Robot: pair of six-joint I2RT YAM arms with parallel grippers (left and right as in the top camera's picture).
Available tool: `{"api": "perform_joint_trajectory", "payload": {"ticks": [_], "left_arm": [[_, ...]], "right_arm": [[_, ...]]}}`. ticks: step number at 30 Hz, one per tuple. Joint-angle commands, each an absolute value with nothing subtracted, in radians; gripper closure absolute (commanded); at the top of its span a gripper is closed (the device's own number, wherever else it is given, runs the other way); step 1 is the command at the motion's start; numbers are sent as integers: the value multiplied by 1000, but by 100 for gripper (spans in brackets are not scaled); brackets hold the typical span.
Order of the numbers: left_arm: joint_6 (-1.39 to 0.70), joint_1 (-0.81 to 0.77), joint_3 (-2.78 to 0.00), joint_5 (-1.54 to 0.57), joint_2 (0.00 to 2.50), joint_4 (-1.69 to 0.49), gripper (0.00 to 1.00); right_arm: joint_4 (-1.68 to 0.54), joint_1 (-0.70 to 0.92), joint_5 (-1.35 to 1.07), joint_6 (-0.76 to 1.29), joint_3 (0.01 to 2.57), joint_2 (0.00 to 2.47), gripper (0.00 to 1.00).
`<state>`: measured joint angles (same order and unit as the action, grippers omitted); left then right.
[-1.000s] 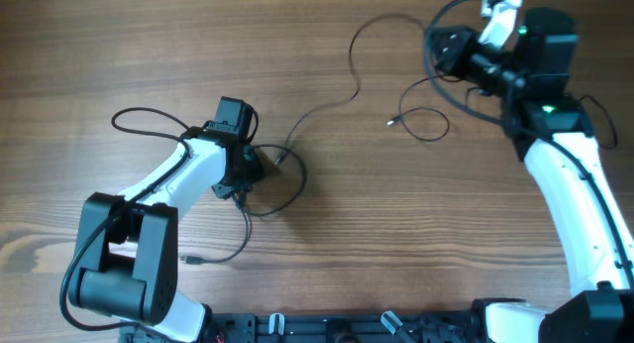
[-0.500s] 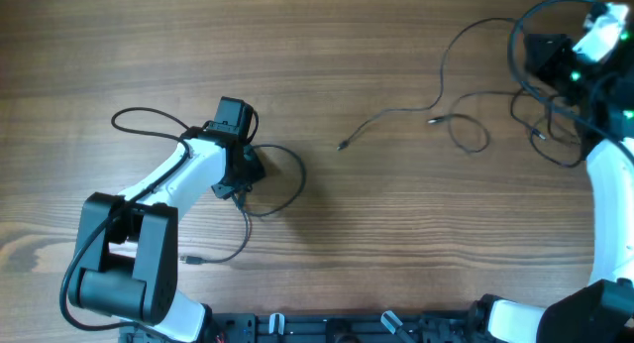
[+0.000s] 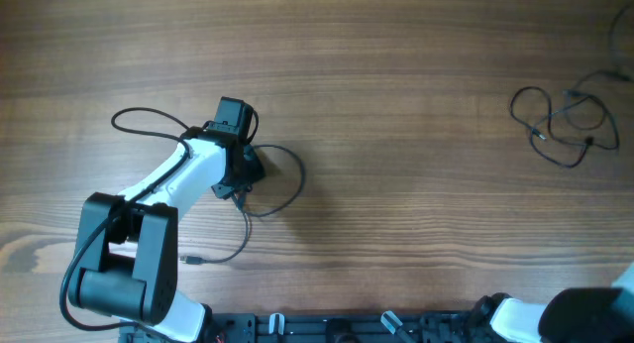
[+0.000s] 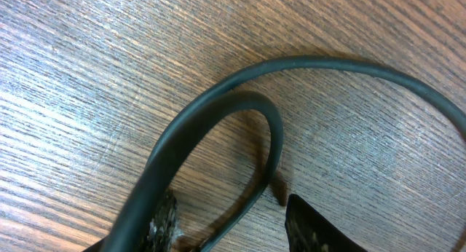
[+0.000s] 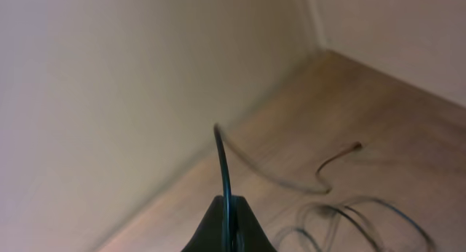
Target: Untangle cables
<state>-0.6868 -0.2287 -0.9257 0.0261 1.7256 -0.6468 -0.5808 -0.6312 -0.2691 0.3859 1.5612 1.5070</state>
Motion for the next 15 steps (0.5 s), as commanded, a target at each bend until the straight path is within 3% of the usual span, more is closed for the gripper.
{"api": "perform_joint_trajectory", "payload": {"ticks": [1,2,3,4,6,10,11,13,15], "left_arm": [[-689,-220,-894,35,1757,-647,50],[-689,-220,-894,35,1757,-647,50],[-689,-220,-894,35,1757,-646,50],[-689,-220,-894,35,1757,-644,50],[-689,-220,-894,35,1757,-644,50],[-689,-221,-894,3,1757,-620,50],[-689,-221,-894,-39,1757,-595,57],[-648,-228,-894,-222,1757,-476,75],[-428,-271,-894,-603,1757,-299,75]], "right_arm": [[-641,-629,-218,347,1555,1606,93],[-654,-629,-218,347,1555,1627,72],[-673,-629,-218,347,1555,1648,42],[-690,-628,-218,347,1555,1671,24],[-704,-626,-244,347,1555,1696,17],[-717,-625,-359,347,1555,1728,11],[-723,-618,-396,346,1555,1737,11],[-740,-581,-432,340,1555,1749,9],[-761,-512,-431,335,1555,1763,7]]}}
